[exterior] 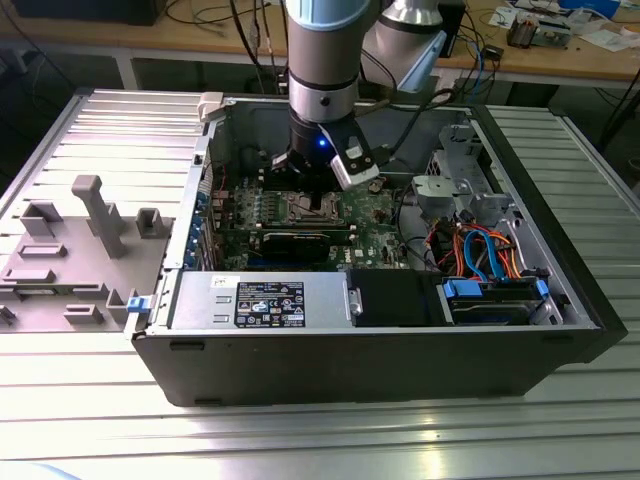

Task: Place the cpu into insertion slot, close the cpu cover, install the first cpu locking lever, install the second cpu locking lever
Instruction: 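Install the second cpu locking lever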

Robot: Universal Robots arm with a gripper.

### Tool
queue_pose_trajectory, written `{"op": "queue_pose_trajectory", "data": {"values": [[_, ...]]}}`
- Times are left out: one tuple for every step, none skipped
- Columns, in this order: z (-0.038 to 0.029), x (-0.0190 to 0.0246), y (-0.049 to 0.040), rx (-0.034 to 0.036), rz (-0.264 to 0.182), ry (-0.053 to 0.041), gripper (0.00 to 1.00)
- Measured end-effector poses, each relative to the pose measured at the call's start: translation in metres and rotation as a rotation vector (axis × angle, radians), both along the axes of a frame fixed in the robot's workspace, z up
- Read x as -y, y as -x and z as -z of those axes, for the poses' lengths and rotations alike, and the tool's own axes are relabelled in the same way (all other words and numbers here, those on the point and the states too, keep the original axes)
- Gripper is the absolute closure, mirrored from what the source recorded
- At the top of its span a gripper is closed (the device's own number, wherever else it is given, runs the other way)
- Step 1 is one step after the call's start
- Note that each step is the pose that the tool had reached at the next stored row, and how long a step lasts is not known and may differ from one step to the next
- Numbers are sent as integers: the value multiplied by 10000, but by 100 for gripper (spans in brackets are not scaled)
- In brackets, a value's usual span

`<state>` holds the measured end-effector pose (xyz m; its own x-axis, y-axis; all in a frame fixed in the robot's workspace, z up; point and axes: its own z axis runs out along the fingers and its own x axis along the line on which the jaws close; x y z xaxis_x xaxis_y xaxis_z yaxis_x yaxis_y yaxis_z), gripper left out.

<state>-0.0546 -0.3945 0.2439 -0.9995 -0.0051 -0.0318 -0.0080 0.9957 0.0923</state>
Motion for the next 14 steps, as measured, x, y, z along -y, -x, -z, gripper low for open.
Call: {"op": "queue_pose_trajectory", "data": {"values": [[4,5,16,0,-1,0,89],[8,13,28,-1,0,1,89],[12,23,39,-1,0,-3,89],[19,38,54,-2,0,-12,89],[26,53,79,-1,-1,-25,89],[29,60,99,-1,-1,-32,89],[31,65,117,0,-1,-41,89],[32,70,127,-2,0,-56,89],[32,70,128,0,-1,-68,89],[32,70,128,-1,-1,-69,89],[32,71,128,-1,-1,-70,89],[34,72,141,-1,0,-233,89],[34,102,180,0,-2,-362,89],[45,177,237,-1,0,-699,89]]}}
